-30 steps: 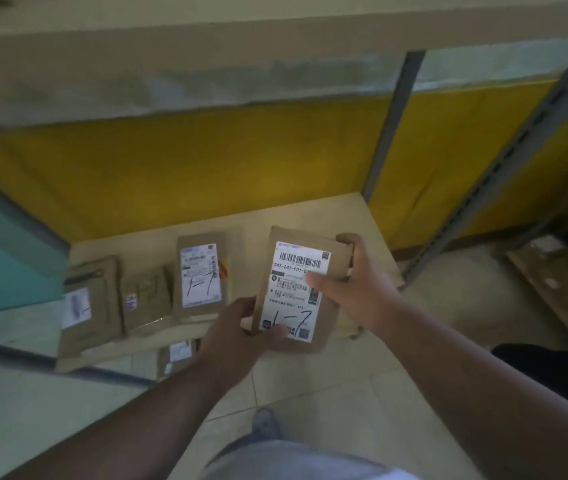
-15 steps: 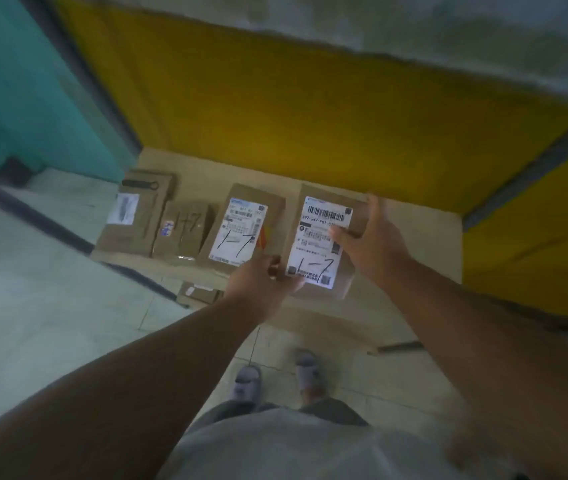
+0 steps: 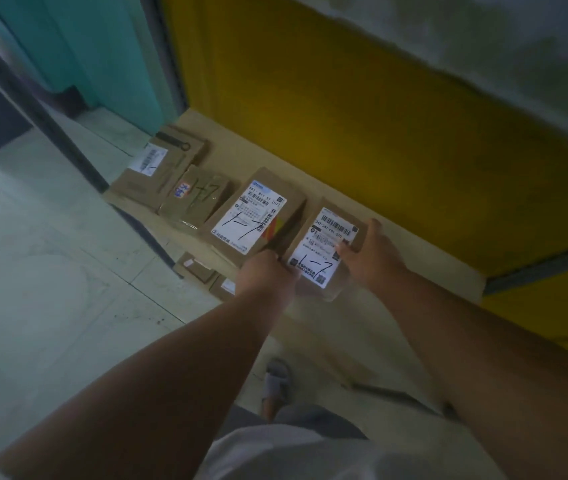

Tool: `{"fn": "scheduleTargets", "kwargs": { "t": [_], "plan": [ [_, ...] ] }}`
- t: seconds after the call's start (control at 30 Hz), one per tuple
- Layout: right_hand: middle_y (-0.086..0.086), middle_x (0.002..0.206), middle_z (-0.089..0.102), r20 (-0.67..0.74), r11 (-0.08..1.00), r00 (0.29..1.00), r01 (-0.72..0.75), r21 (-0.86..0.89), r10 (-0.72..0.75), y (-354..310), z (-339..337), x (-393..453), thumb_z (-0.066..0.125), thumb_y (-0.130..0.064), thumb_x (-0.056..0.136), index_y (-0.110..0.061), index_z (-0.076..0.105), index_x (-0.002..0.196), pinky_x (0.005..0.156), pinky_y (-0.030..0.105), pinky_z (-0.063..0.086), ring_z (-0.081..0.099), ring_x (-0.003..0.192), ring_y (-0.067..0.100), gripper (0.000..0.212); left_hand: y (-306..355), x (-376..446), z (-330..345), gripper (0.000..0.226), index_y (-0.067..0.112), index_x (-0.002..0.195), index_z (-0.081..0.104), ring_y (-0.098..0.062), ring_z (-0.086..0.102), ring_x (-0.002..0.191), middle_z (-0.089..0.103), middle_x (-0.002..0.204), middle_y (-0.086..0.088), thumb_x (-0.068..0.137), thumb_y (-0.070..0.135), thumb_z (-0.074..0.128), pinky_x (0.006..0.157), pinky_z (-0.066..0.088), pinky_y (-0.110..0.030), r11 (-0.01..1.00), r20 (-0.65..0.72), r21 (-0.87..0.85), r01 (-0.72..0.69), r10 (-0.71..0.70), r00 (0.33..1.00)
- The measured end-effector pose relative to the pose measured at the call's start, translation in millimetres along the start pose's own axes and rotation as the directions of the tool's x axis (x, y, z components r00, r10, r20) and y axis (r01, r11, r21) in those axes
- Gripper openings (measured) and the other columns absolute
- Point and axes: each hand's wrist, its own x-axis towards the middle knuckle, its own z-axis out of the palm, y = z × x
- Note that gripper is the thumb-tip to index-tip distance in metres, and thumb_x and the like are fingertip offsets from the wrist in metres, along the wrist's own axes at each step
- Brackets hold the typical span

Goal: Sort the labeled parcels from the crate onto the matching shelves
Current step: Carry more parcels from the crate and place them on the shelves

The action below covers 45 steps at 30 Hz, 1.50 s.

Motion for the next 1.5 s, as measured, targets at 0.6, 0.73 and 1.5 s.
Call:
{"fn": "scheduleTargets", "kwargs": {
  "t": [0.6,0.73,1.5],
  "plan": [
    [0.009,0.138,0.046,0.021,0.62,0.624,0.779,-0.092,-0.781,-241,56,-187,0.059,-0.047,0.093,-0.014,0.041,0.144,0.096,0.039,0.047,0.048,0.121,0.023,0.063,-213,-61,-213,0.039,0.03,0.123,0.06,-0.006,0.059,0.085,0.062,0.113,0.01,0.087,0.043,0.07,0.073,0.044,-0.021,0.991,-0.194,0.062,-0.119,0.129,0.973],
    [0.009,0.137,0.049,0.026,0.531,0.532,0.847,-0.029,-0.846,-343,104,-228,0.064,-0.044,0.091,-0.013,0.046,0.141,0.099,0.025,0.034,0.047,0.124,0.022,0.061,-299,-59,-303,0.043,0.027,0.125,0.06,-0.009,0.061,0.089,0.063,0.115,0.008,0.087,0.044,0.071,0.076,0.043,-0.022,0.994,-0.283,0.097,-0.054,0.08,0.956],
    [-0.005,0.142,0.045,0.222,0.153,0.137,0.986,0.059,-0.965,-908,253,-210,0.061,-0.051,0.091,-0.031,0.04,0.143,0.099,0.032,0.046,0.049,0.124,0.014,0.06,-513,141,-703,0.055,0.031,0.135,0.052,-0.012,0.058,0.112,0.059,0.128,0.007,0.087,0.054,0.066,0.094,0.05,-0.031,0.949,-0.563,-0.125,0.291,-0.309,0.766]
  ]
}}
